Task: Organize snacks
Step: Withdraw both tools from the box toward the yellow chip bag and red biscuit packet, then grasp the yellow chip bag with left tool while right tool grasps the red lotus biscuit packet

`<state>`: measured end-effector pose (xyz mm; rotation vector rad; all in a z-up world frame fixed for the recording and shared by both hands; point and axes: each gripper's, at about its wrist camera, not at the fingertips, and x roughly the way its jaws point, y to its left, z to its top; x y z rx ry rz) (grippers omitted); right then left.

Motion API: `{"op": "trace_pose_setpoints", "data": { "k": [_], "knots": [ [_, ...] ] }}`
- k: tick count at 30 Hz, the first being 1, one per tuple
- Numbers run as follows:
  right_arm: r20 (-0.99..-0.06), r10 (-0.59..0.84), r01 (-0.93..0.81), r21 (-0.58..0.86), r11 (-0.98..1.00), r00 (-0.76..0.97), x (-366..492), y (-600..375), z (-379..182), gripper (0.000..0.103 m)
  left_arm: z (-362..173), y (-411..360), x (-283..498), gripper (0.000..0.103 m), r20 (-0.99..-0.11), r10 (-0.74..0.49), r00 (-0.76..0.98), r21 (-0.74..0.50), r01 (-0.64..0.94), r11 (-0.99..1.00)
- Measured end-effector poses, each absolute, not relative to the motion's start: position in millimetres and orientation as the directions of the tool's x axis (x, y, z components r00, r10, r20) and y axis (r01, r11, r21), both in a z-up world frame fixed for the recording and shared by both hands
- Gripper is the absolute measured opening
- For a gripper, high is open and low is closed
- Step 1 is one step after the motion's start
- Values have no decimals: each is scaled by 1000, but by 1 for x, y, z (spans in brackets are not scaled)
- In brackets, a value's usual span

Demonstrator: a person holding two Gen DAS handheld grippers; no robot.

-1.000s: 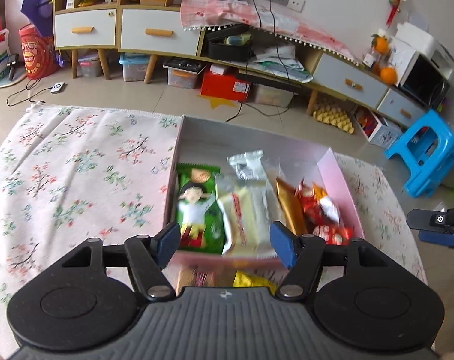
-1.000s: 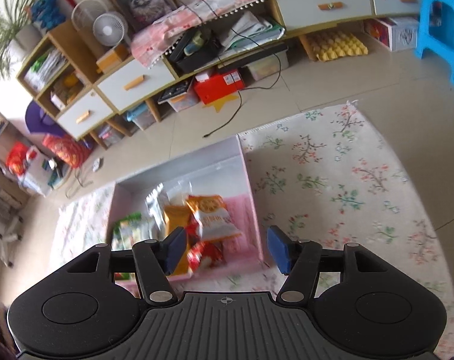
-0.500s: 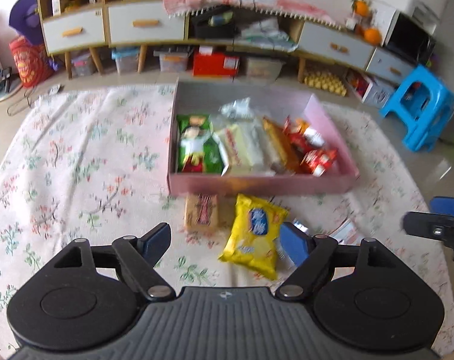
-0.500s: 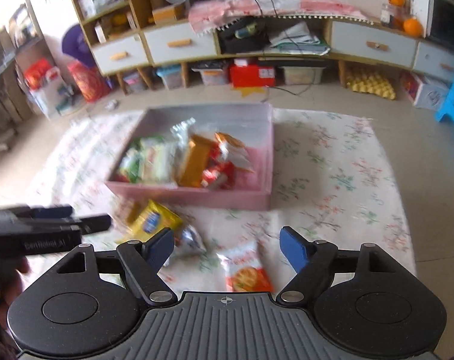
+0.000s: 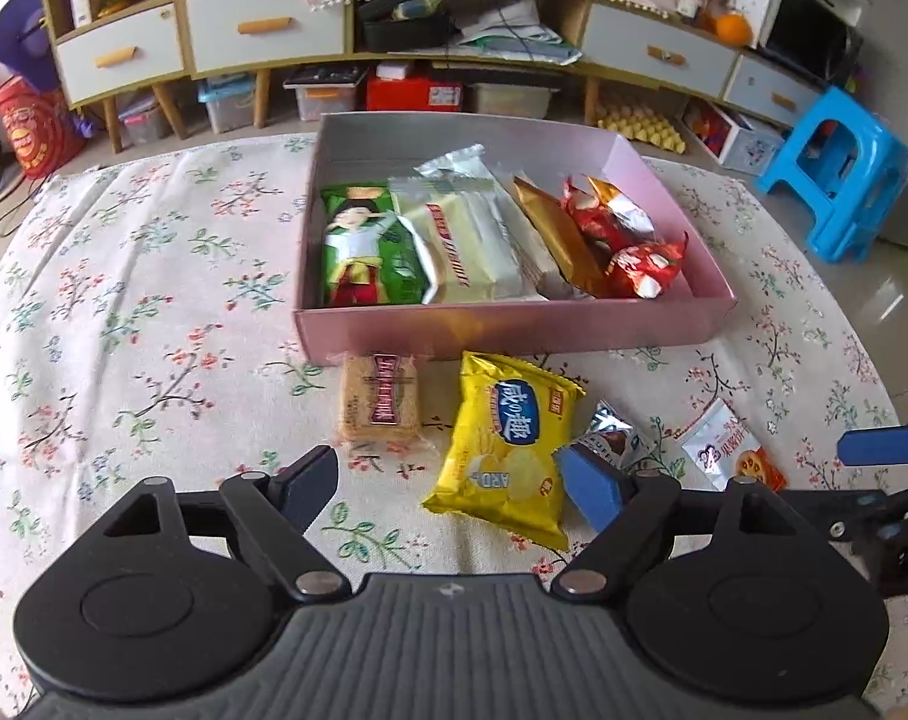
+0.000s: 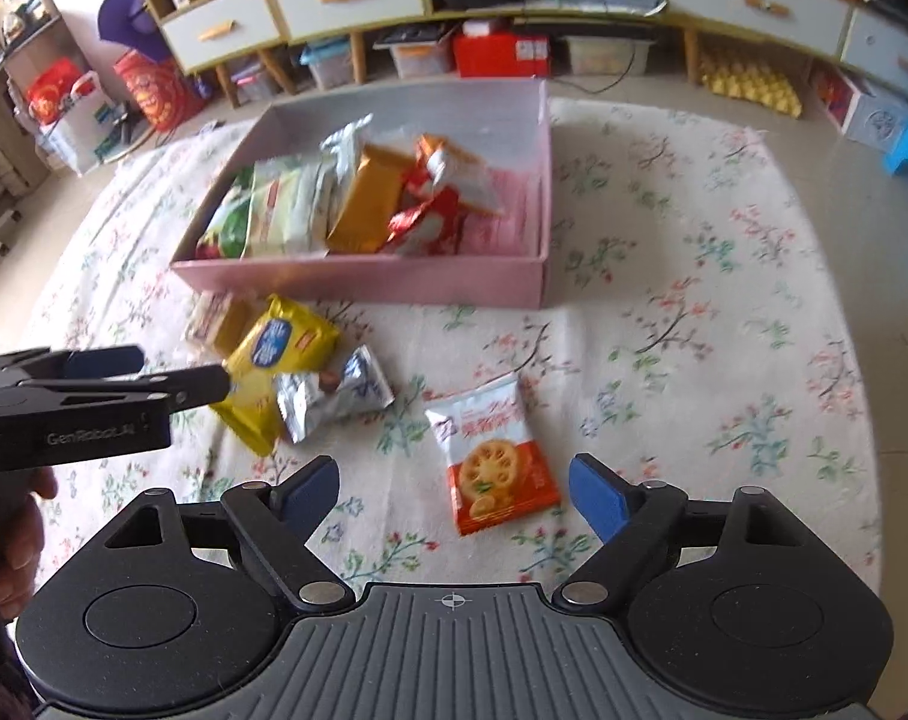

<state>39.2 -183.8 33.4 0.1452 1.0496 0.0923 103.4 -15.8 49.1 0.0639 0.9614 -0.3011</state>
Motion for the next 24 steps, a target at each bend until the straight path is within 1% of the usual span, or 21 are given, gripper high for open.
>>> {"op": "trace_pose_setpoints", "data": {
  "k": [3,8,13,19,23,24],
  "knots": [
    [-868,134,-9,148,989,478,40,-180,26,86,42,-21,104,81,-816,-267,513,-105,323,940],
    [-890,92,11,108,994,447,48,-183,12,86,28,-34,110,81,-830,-259,493,-83,351,933],
    [-898,83,37,110,993,433,52,-189,6,86,24,-34,114,90,-818,-286,500,-118,341,933],
    [-897,87,29,111,993,434,53,-186,7,86,18,-46,109,101,-802,-274,531,-76,364,928],
    [-895,90,31,115,993,438,54,-186,7,86,15,-51,104,102,-803,-265,533,-52,381,923],
    [-895,88,34,115,993,438,54,-187,7,86,14,-52,103,100,-807,-259,530,-44,385,922]
  ]
}}
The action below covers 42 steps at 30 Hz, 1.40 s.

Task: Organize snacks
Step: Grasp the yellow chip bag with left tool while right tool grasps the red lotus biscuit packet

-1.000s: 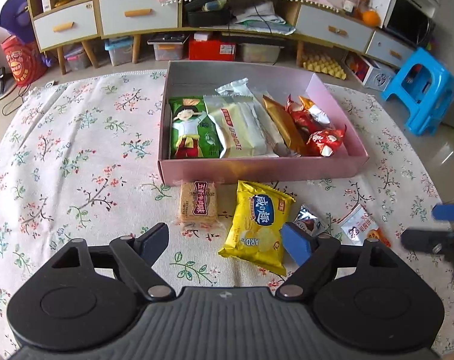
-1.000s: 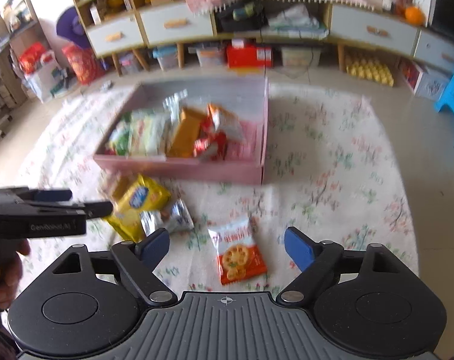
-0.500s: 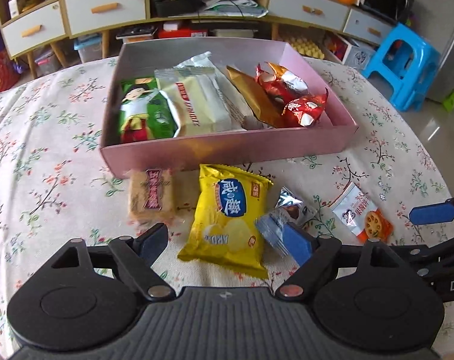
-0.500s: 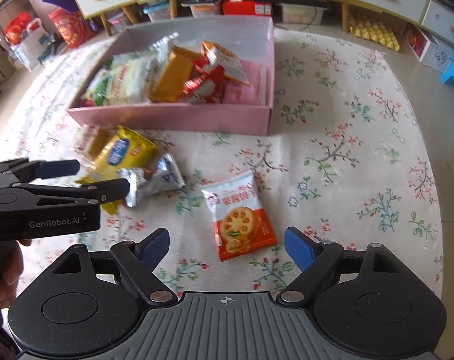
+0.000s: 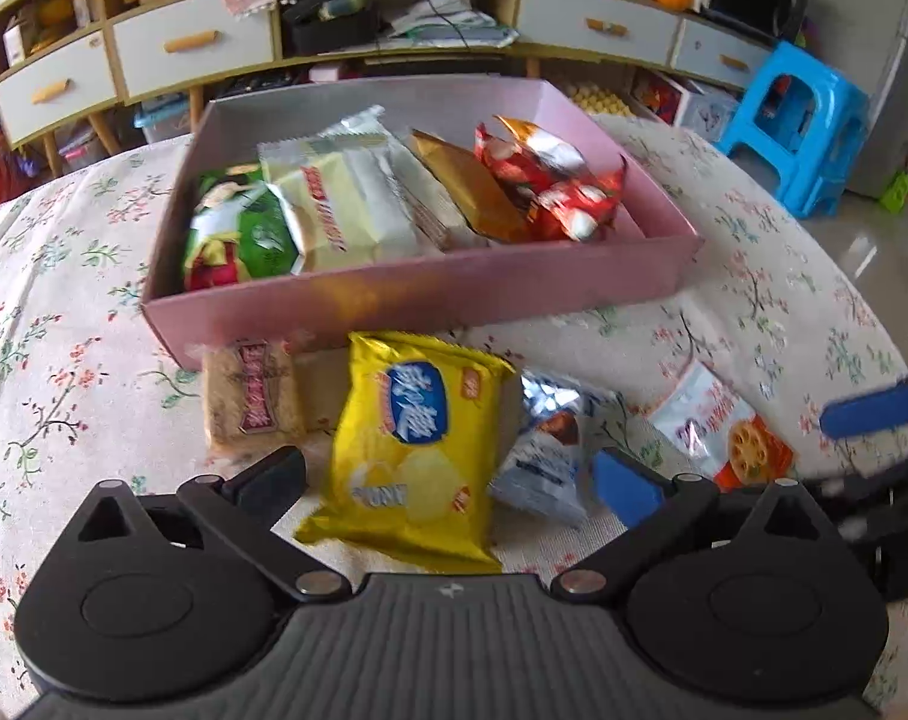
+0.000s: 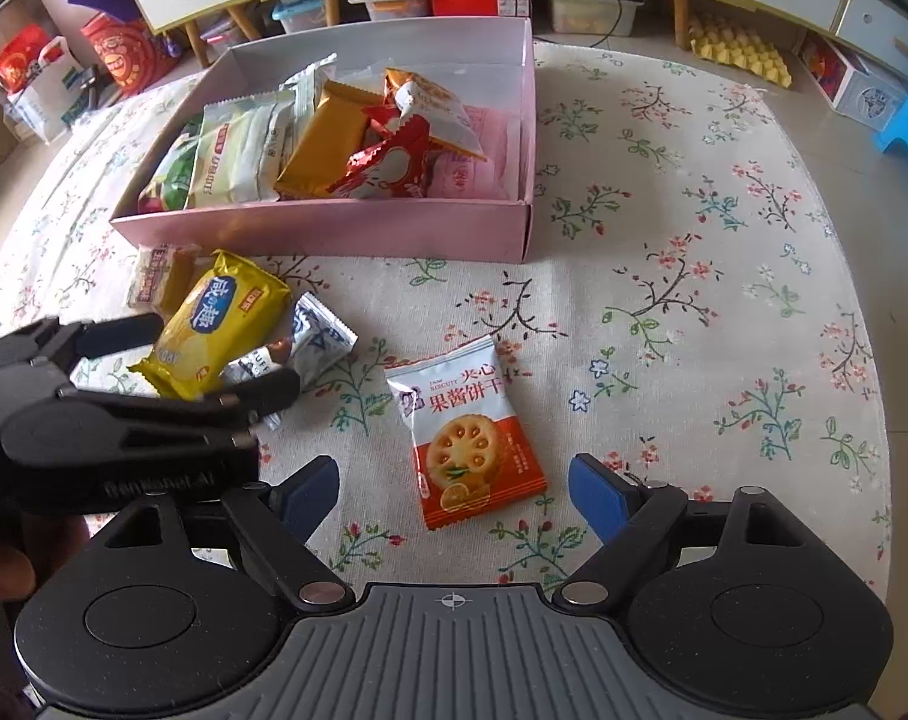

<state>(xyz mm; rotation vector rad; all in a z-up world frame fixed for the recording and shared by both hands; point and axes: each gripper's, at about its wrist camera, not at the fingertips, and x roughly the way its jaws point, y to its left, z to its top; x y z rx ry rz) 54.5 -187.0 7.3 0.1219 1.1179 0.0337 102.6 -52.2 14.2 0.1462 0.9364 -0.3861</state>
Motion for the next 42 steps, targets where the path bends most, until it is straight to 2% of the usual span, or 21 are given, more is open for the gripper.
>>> {"op": "trace_pose_setpoints", "data": {
  "k": [6,8,12,13,14,16,18,21,22,29,42],
  "knots": [
    [-898,44,45,71,996,438,57,-188,-1,86,11,-59,96,95,-806,-208,555,45,407,912],
    [-899,32,46,58,997,437,59,-188,-4,86,14,-57,97,86,-805,-200,559,39,387,921],
    [-901,26,43,50,998,433,60,-188,-10,83,20,-48,101,54,-804,-195,561,10,340,940],
    [-901,24,41,47,998,433,61,-188,-11,82,21,-46,102,52,-806,-198,558,-2,332,943],
    [-901,22,38,42,998,433,61,-187,-12,81,22,-43,104,51,-808,-208,551,-19,327,945],
    [-905,23,33,40,999,424,62,-185,-15,70,23,-41,105,49,-809,-219,546,-37,324,945],
    [-902,19,36,39,999,432,62,-184,-15,67,24,-40,105,49,-812,-228,537,-52,322,945],
    [-898,26,52,54,997,440,62,-187,-12,50,25,-40,106,48,-816,-240,525,-71,320,945],
    [-898,28,57,59,997,439,62,-188,-11,49,26,-39,107,48,-817,-249,521,-84,319,944],
    [-883,77,99,138,986,463,64,-200,0,48,36,-30,108,48,-806,-301,509,-165,295,941],
    [-849,141,139,243,960,510,60,-215,18,48,50,-24,107,48,-798,-344,495,-231,276,933]
  ]
}}
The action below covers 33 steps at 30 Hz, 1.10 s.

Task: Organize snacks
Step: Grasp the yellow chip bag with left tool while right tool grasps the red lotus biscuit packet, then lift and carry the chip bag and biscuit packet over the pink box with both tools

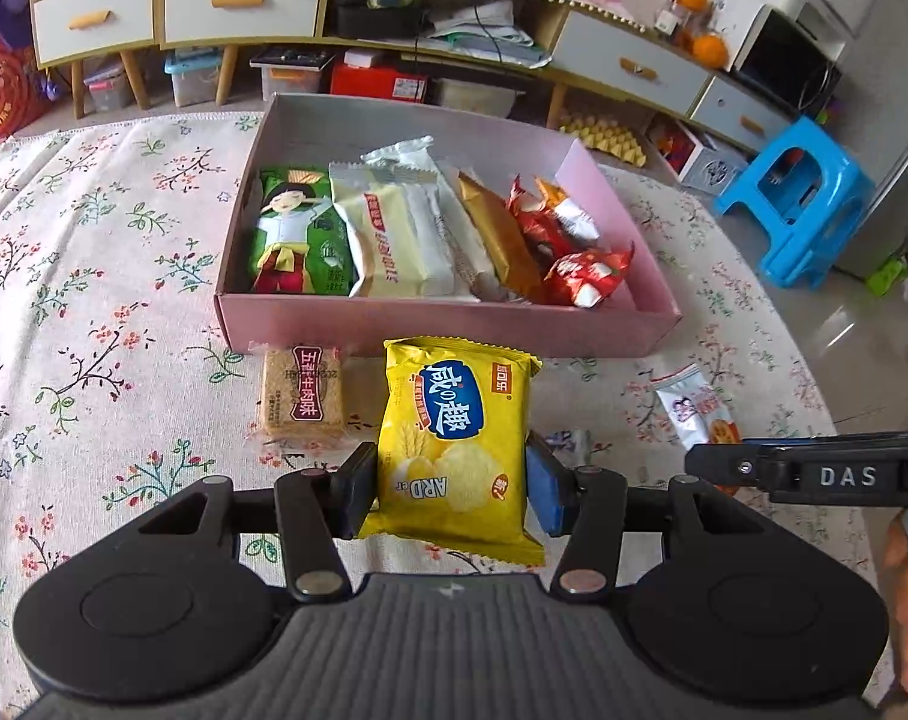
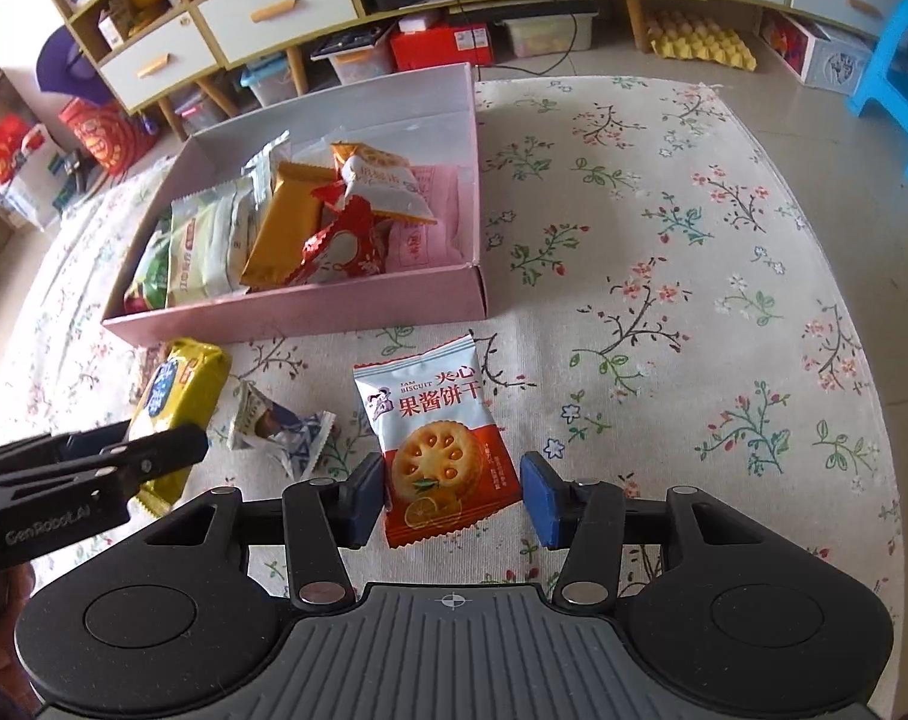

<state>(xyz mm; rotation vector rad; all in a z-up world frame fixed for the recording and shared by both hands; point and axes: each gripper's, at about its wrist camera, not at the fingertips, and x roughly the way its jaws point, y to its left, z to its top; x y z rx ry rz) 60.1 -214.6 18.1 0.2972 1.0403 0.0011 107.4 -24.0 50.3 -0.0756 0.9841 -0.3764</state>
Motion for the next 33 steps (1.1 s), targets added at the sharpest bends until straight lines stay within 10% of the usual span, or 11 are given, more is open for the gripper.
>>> {"op": "trace_pose_setpoints", "data": {
  "k": [33],
  "knots": [
    [-796,135,283,361,889,590,71,-269,47,48,89,26,138,48,-710,-312,631,-290,142,946]
  ]
}}
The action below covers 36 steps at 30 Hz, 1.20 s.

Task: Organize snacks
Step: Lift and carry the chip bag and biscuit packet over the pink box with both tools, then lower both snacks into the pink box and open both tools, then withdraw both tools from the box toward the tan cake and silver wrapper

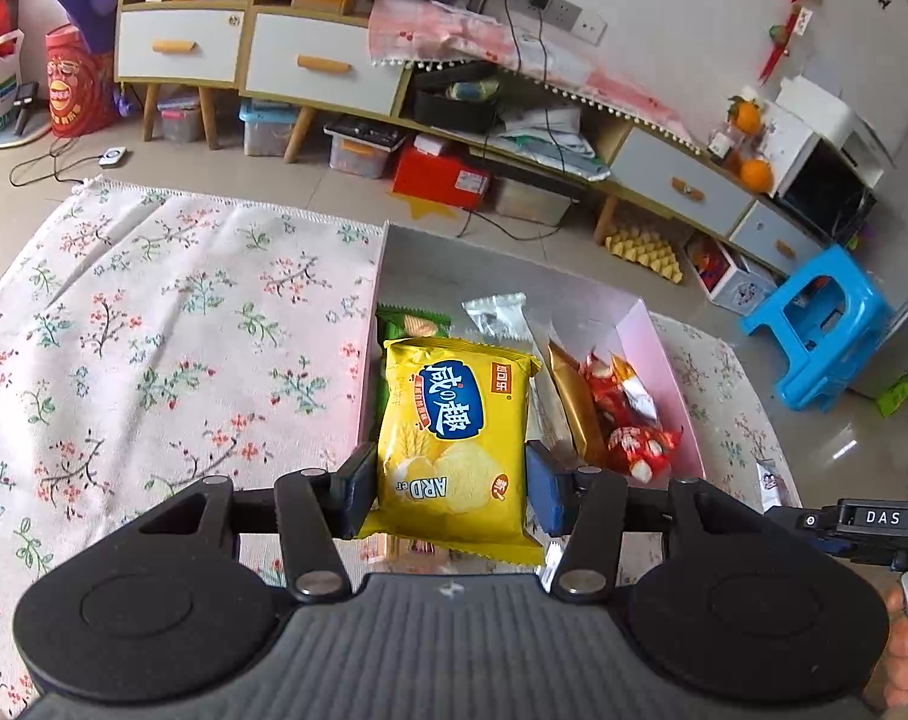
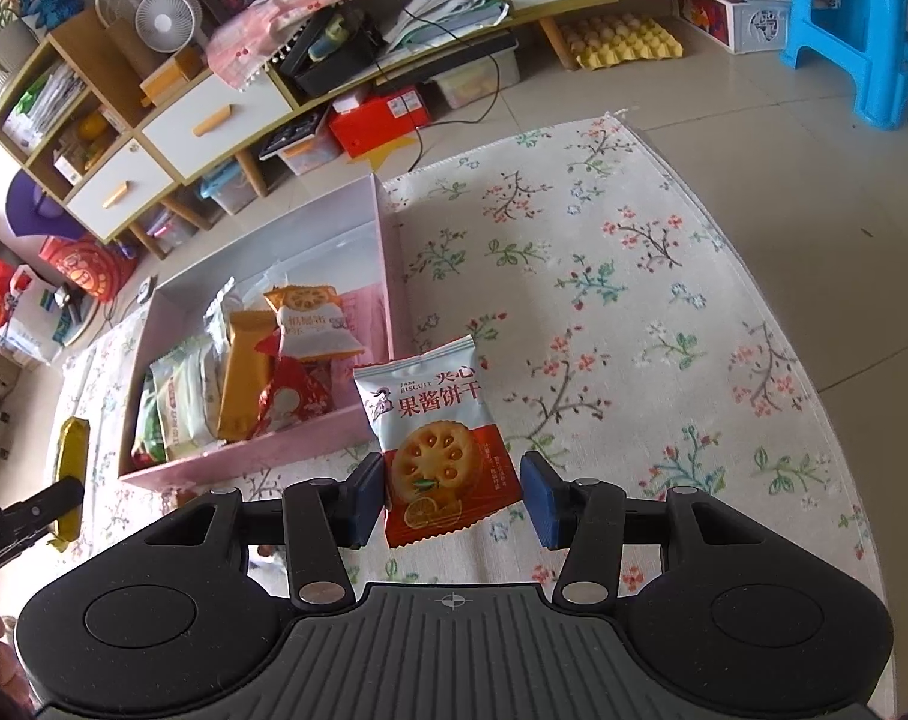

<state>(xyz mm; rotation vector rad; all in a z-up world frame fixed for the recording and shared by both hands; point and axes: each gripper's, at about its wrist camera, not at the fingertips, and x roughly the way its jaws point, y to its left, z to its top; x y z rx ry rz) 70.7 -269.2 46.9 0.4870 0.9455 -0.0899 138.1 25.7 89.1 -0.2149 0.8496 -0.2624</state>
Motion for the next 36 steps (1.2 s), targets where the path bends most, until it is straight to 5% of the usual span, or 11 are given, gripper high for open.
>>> {"op": "trace_pose_setpoints", "data": {
  "k": [24,26,29,36],
  "knots": [
    [-745,161,171,349,921,648,181,-235,56,48,76,-4,209,48,-682,-228,695,-236,86,968],
    [-709,175,160,379,911,683,186,-236,57,49,77,-3,210,50,-654,-225,722,-237,86,968],
    [-668,177,180,429,885,723,185,-240,57,59,78,-3,206,68,-637,-213,741,-215,95,972],
    [-688,178,198,431,880,704,171,-253,69,61,85,18,202,64,-671,-257,695,-293,69,954]
  ]
}}
